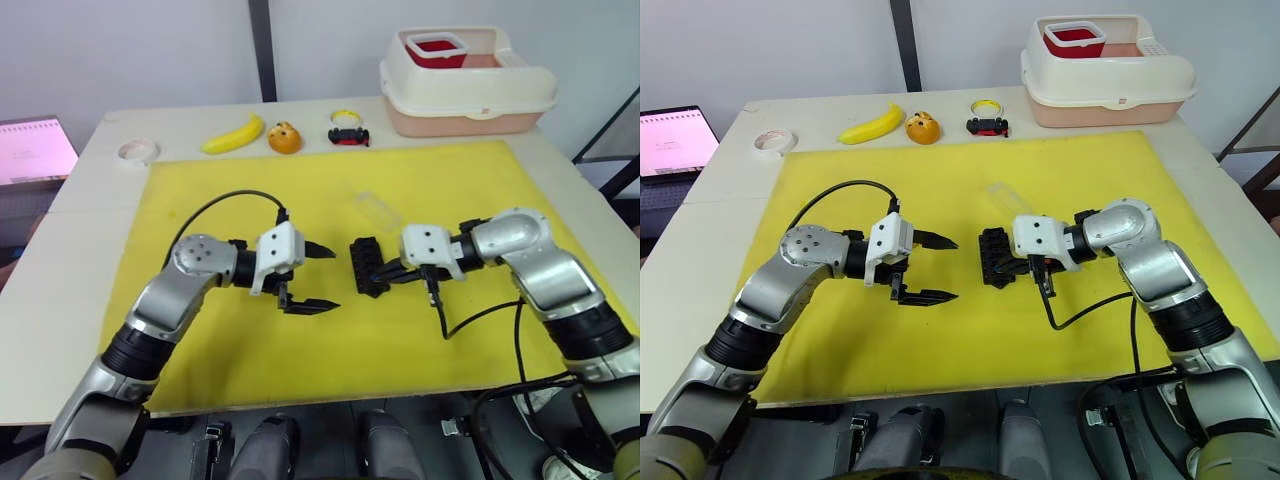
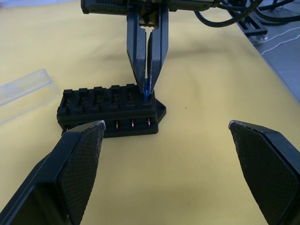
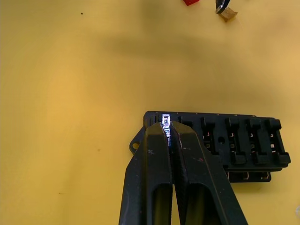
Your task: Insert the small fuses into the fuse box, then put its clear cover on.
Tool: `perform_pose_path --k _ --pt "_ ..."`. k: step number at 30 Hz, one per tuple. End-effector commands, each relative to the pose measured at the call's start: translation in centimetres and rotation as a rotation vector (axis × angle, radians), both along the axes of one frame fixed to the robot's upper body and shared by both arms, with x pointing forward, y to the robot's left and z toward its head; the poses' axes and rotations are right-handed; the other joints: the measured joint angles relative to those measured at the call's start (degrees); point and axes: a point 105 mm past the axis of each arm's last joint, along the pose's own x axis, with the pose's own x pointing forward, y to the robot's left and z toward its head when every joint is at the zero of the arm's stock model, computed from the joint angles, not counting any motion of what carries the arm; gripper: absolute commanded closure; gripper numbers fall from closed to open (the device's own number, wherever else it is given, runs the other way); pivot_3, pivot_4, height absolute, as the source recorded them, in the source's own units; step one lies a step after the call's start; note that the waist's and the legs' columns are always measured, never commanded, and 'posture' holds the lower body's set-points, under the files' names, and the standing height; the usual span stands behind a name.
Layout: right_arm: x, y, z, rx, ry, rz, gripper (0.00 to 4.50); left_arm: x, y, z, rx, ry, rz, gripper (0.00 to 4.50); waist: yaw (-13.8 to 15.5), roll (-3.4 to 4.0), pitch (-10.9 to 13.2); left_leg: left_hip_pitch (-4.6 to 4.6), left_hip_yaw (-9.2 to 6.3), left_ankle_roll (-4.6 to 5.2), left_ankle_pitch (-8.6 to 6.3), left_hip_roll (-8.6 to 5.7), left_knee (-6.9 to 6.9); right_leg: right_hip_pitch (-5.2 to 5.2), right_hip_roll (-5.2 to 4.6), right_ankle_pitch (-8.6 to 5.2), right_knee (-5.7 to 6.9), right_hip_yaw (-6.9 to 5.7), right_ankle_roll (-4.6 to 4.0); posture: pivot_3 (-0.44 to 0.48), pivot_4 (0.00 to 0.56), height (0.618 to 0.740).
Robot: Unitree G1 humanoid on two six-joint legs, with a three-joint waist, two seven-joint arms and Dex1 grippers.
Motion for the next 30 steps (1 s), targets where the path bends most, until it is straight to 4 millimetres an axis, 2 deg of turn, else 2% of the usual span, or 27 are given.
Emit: perform_pose_path --k 1,7,18,30 --pt "-0.4 -0.4 0.3 -0.029 -0.028 0.017 4.5 0.0 -0.1 0.9 -0.013 -0.045 -0.016 0.04 0.0 0.0 0.0 0.0 0.0 0.0 0.0 0.0 0.0 0.0 0.0 0.0 0.0 0.0 0.0 0.0 0.15 0.74" --pt "-0.3 -0.2 1.0 -0.027 -0.034 0.0 4.5 -0.2 -0.1 0.8 -0.015 -0.039 -0.019 0.04 0.0 0.0 0.0 0.0 0.0 0.0 0.0 0.0 0.0 0.0 0.0 0.0 0.0 0.0 0.0 0.0 0.15 0.74" --pt "-0.4 -0.3 -0.1 -0.052 -0.016 -0.022 4.5 0.1 0.0 0.5 -0.019 -0.043 -0.004 0.04 0.1 0.0 0.0 0.0 0.0 0.0 0.0 -0.01 0.02 0.01 0.0 0.0 0.0 0.0 0.0 0.0 0.15 0.74" --pt "-0.5 0.1 -0.1 -0.047 -0.002 -0.003 4.5 0.2 -0.3 0.7 -0.027 -0.048 -0.006 0.04 0.0 0.0 0.0 0.0 -0.01 0.0 0.0 -0.01 0.03 0.02 0.0 0.0 0.01 0.0 0.0 0.0 0.15 0.74"
